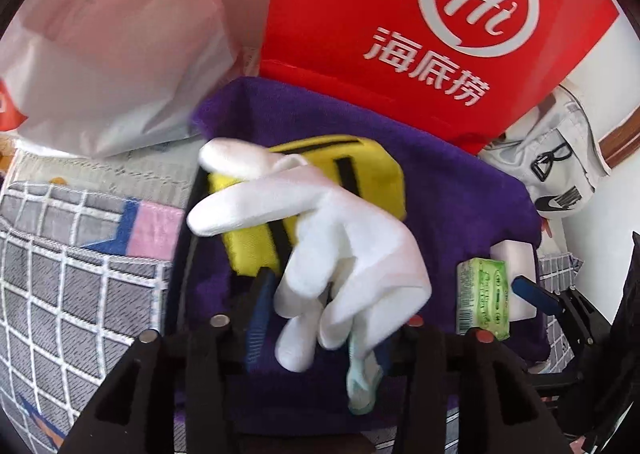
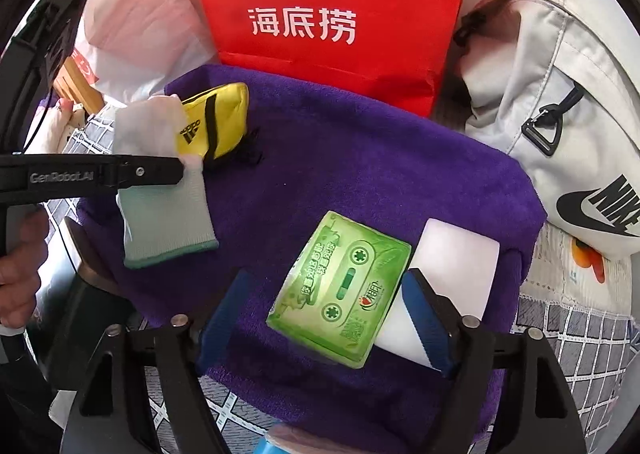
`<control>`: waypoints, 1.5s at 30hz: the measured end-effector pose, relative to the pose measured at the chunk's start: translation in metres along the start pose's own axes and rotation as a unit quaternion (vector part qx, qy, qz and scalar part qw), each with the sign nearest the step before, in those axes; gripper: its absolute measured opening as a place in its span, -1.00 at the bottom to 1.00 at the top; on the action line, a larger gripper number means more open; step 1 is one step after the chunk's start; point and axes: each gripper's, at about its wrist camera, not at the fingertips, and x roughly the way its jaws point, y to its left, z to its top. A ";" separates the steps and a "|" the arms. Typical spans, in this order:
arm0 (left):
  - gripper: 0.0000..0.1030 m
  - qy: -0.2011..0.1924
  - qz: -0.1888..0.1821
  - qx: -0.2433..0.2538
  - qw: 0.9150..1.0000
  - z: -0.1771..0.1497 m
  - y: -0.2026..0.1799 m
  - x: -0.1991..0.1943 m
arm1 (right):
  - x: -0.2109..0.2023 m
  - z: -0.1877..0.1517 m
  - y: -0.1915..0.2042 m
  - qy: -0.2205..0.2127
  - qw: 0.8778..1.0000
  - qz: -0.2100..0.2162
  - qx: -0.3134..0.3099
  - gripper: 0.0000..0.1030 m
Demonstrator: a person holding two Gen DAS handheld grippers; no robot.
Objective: Organize soft objects
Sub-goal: 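Release the green pack onto the towel with the right tool while the left tool releases the glove there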
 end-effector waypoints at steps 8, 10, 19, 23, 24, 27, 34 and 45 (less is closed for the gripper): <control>0.14 -0.019 0.002 -0.018 1.000 -0.005 0.023 -0.026 | -0.020 -0.003 -0.006 -0.018 1.000 -0.002 0.025 0.54; 0.18 -0.027 0.006 -0.022 0.999 -0.007 0.027 -0.035 | -0.033 -0.007 -0.007 -0.031 0.999 -0.001 0.030 0.54; 0.26 -0.054 0.009 -0.033 0.998 -0.026 0.038 -0.080 | -0.085 -0.032 -0.006 -0.076 0.996 -0.014 0.052 0.54; 0.26 -0.072 0.017 -0.029 0.997 -0.046 0.040 -0.105 | -0.111 -0.053 0.000 -0.091 0.994 -0.009 0.067 0.54; 0.26 -0.078 0.020 -0.027 0.996 -0.052 0.039 -0.112 | -0.114 -0.055 0.003 -0.093 0.993 -0.008 0.068 0.54; 0.26 -0.092 0.018 -0.018 0.995 -0.068 0.031 -0.124 | -0.129 -0.070 0.014 -0.099 0.993 -0.005 0.068 0.54; 0.26 -0.099 -0.012 -0.010 0.995 -0.109 0.031 -0.152 | -0.159 -0.112 0.040 -0.110 0.991 0.018 0.074 0.54; 0.26 -0.094 -0.032 -0.011 0.995 -0.164 0.036 -0.165 | -0.172 -0.189 0.064 -0.079 0.993 0.026 0.081 -0.11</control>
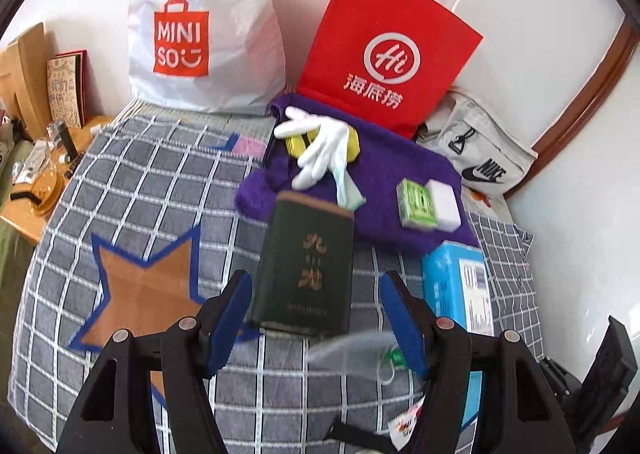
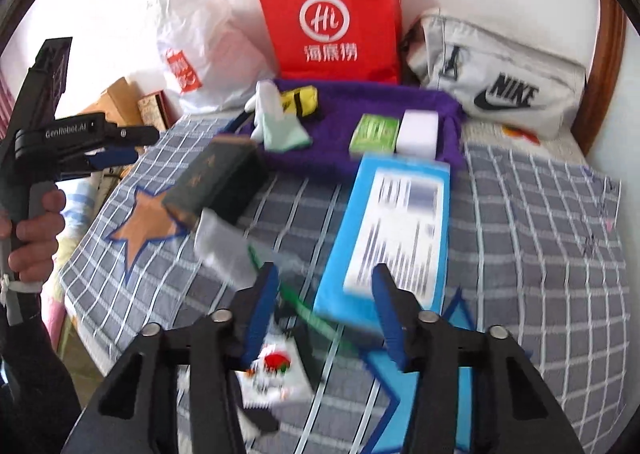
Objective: Organize soft objects
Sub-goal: 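Release the green pack onto the towel with the right tool while the left tool releases the glove there, then withdraw both tools from the towel toward the remaining items, then grasp the white tomato-print snack packet with the right tool while the left tool grasps the white tissue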
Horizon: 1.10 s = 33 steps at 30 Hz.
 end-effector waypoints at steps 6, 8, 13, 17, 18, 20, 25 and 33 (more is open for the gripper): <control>0.26 0.014 -0.003 -0.012 1.000 -0.025 0.010 -0.001 | 0.001 -0.040 0.016 0.020 1.000 0.020 -0.006 -0.12; 0.26 0.017 -0.005 -0.015 1.000 -0.033 0.014 -0.001 | 0.004 -0.048 0.020 0.025 0.999 0.029 -0.010 -0.12; 0.26 0.020 -0.004 -0.017 1.000 -0.047 0.021 -0.005 | 0.019 -0.069 0.030 0.045 0.998 0.050 -0.007 -0.12; 0.26 0.024 -0.003 -0.022 0.999 -0.059 0.028 -0.006 | 0.031 -0.078 0.043 0.053 0.998 0.025 -0.031 -0.04; 0.26 0.026 -0.004 -0.022 0.999 -0.062 0.029 -0.006 | 0.034 -0.079 0.046 0.053 0.998 0.018 -0.037 -0.02; 0.26 0.029 -0.003 -0.018 0.999 -0.067 0.031 -0.006 | 0.040 -0.085 0.050 0.055 0.997 0.006 -0.046 0.13; 0.26 0.027 0.000 -0.013 1.000 -0.077 0.035 -0.011 | 0.051 -0.094 0.055 0.058 0.997 -0.008 -0.056 0.28; 0.26 0.033 0.000 -0.019 0.999 -0.086 0.037 -0.009 | 0.052 -0.098 0.068 0.046 0.992 -0.050 -0.108 -0.01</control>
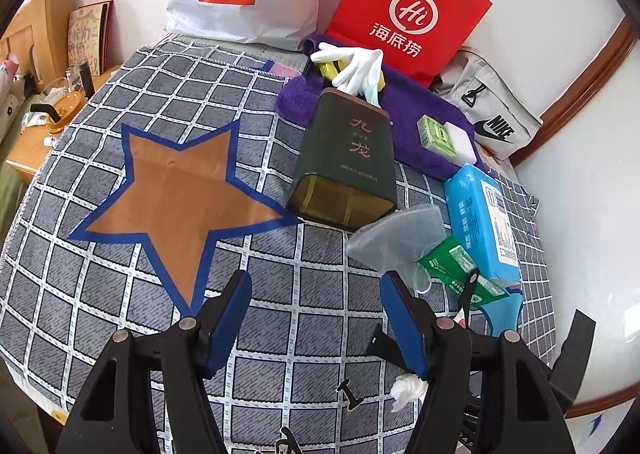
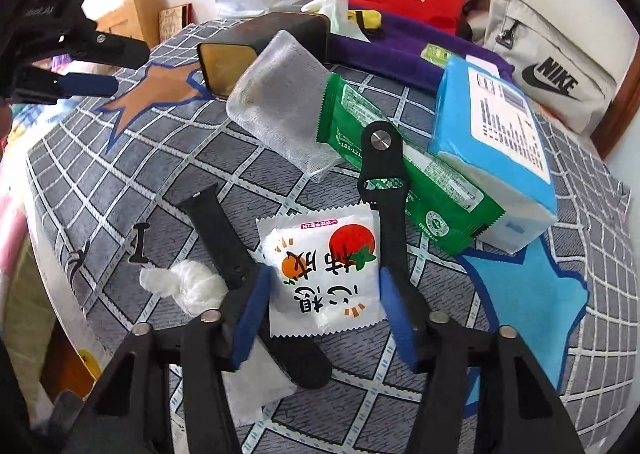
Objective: Organize soft objects
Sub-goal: 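Grasp the white tomato-print snack packet with the right tool while the left tool grasps the white tissue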
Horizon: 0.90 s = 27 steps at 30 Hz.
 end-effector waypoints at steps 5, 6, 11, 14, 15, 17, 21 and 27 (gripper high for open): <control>0.26 0.002 0.004 0.006 1.000 -0.004 -0.004 0.002 | -0.021 -0.001 -0.011 -0.023 0.999 0.021 0.014 -0.02; 0.26 0.002 0.003 0.006 1.000 -0.005 -0.004 0.002 | -0.024 -0.001 -0.012 -0.026 0.999 0.025 0.018 -0.02; 0.26 0.010 0.002 0.014 1.000 -0.013 -0.012 0.009 | -0.047 -0.006 -0.029 -0.053 0.997 0.039 0.049 -0.02; 0.26 0.018 0.001 0.026 1.000 -0.022 -0.020 0.015 | -0.054 -0.013 -0.038 -0.056 0.996 0.037 0.063 -0.02; 0.26 0.022 0.000 0.031 0.999 -0.027 -0.024 0.017 | -0.056 -0.014 -0.040 -0.058 0.996 0.033 0.065 -0.02; 0.26 0.028 0.000 0.041 0.999 -0.033 -0.029 0.021 | -0.058 -0.020 -0.048 -0.058 0.995 0.025 0.072 -0.02; 0.26 0.041 0.007 0.069 0.997 -0.045 -0.043 0.026 | -0.056 -0.029 -0.062 -0.052 0.995 0.012 0.087 -0.01; 0.26 0.051 0.000 0.098 0.994 -0.066 -0.059 0.028 | -0.057 -0.043 -0.085 -0.047 0.991 -0.007 0.126 -0.01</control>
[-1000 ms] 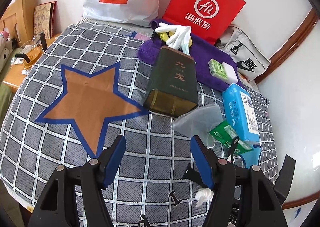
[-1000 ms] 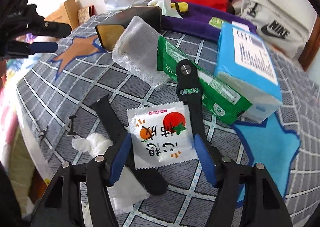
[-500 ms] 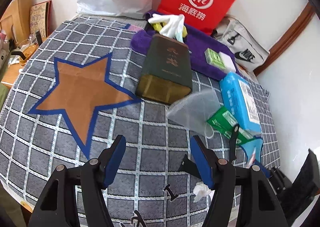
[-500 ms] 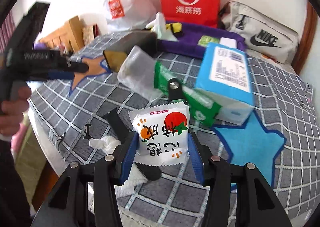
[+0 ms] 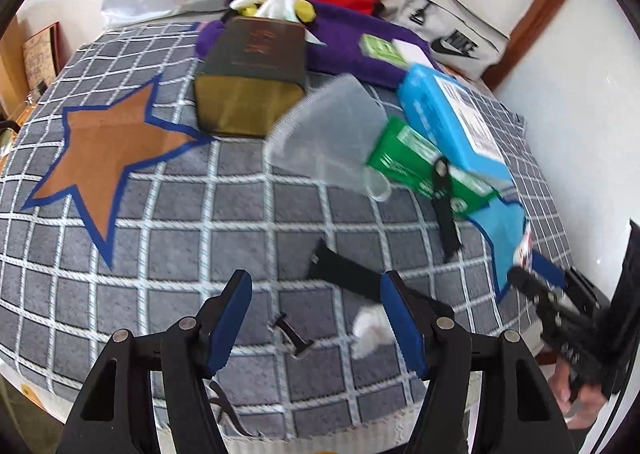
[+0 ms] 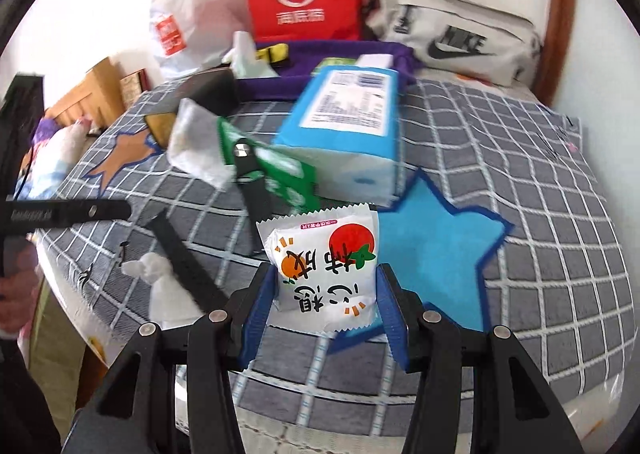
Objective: Organize soft objects
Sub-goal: 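Grasp the white tomato-print snack packet with the right tool while the left tool grasps the white tissue, then carry the snack packet with the right tool while the left tool carries the tissue toward the towel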
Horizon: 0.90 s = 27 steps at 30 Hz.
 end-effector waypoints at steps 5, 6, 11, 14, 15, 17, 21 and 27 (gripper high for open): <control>0.26 0.015 -0.023 0.025 0.999 -0.015 -0.019 0.009 | -0.007 -0.003 -0.019 -0.003 1.000 -0.017 0.021 -0.01; 0.26 0.019 -0.024 0.030 0.999 -0.018 -0.023 0.011 | -0.008 -0.004 -0.022 -0.004 1.000 -0.019 0.023 -0.01; 0.22 0.034 -0.024 0.051 0.998 -0.031 -0.041 0.027 | -0.015 -0.007 -0.035 -0.013 0.999 -0.025 0.041 -0.01; 0.08 0.017 0.000 0.081 0.997 -0.036 -0.051 0.029 | -0.015 -0.012 -0.037 -0.012 0.999 -0.025 0.043 -0.01; -0.06 0.012 0.006 0.086 0.996 -0.037 -0.053 0.029 | -0.015 -0.013 -0.037 -0.011 0.999 -0.025 0.043 -0.01; -0.20 0.008 0.014 0.096 0.995 -0.037 -0.053 0.030 | -0.013 -0.015 -0.036 -0.009 0.999 -0.022 0.045 -0.01; -0.42 0.010 0.000 0.077 0.997 -0.030 -0.042 0.028 | -0.006 -0.017 -0.033 0.000 0.999 -0.013 0.048 -0.01; -0.44 0.001 0.008 0.033 0.999 -0.021 -0.012 0.014 | 0.003 -0.016 -0.022 0.014 0.999 -0.005 0.041 -0.01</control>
